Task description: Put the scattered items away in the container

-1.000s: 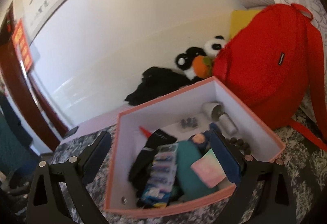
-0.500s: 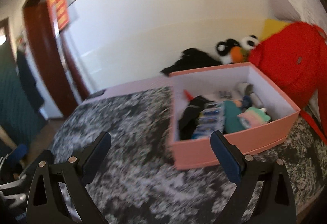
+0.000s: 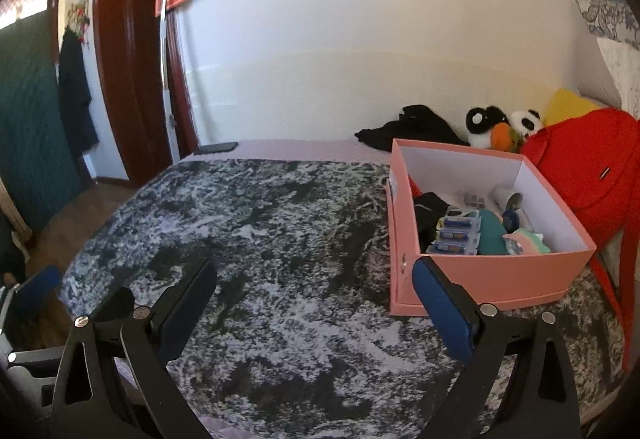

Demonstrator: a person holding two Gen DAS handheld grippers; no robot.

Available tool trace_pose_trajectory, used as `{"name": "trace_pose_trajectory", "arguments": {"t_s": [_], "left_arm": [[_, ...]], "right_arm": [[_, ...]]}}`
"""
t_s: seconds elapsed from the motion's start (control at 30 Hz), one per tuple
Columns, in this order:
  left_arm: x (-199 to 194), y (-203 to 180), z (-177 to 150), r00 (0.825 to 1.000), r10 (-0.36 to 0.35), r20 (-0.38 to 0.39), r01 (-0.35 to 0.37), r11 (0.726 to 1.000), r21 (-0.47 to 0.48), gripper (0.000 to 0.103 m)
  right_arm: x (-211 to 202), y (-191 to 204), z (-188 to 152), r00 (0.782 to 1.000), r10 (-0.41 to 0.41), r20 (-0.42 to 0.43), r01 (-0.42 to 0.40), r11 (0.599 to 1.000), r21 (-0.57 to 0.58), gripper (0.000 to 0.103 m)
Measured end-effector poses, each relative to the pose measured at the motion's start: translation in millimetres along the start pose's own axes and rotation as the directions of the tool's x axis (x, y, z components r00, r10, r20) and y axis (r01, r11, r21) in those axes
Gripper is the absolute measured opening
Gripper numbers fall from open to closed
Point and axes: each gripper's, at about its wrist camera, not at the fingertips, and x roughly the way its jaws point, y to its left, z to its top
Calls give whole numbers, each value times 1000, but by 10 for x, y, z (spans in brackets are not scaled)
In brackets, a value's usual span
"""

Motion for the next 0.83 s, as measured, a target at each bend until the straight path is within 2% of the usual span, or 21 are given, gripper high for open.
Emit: {"name": "trace_pose_trajectory", "arguments": {"t_s": [0.2, 0.53, 0.73, 0.83], "left_arm": [[-13, -18, -11, 1000, -29, -4, 29, 1000, 12, 102], [-43, -16, 18, 999, -40, 4, 40, 999, 2, 102], [-45, 74, -7, 992, -124, 24, 125, 989, -78, 102], [-29, 74, -28, 991, -133, 30, 135, 987, -91, 102]], "right_arm": [[38, -17, 18, 998, -55, -5, 55, 998, 1, 101], [97, -68, -4, 997, -66, -25, 66, 998, 3, 101], [103, -71, -2, 996, -81, -23, 81, 997, -6, 101], [111, -66, -11, 996, -90, -28, 90, 996, -12, 101]]}}
